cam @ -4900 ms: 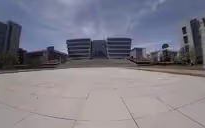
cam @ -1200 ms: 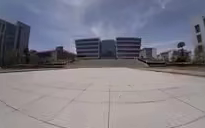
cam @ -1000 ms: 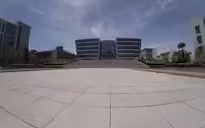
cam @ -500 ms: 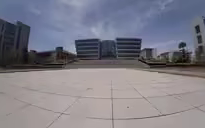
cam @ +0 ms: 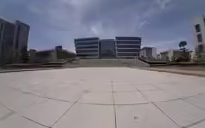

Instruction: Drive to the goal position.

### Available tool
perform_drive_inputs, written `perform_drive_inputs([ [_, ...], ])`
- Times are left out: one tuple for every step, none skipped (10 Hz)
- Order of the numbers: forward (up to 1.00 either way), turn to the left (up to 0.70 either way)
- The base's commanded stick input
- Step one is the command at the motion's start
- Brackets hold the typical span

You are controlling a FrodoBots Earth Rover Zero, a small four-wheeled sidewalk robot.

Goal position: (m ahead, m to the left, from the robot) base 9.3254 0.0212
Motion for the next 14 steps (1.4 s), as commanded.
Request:
perform_drive_inputs([
  [0.69,0.00],
  [0.69,0.00],
  [0.69,0.00],
  [0.69,0.00],
  [0.69,0.00],
  [0.69,0.00],
  [0.69,0.00],
  [0.69,0.00],
  [0.69,0.00],
  [0.69,0.00],
  [0.69,0.00],
  [0.69,0.00],
  [0.69,0.00],
  [0.69,0.00],
])
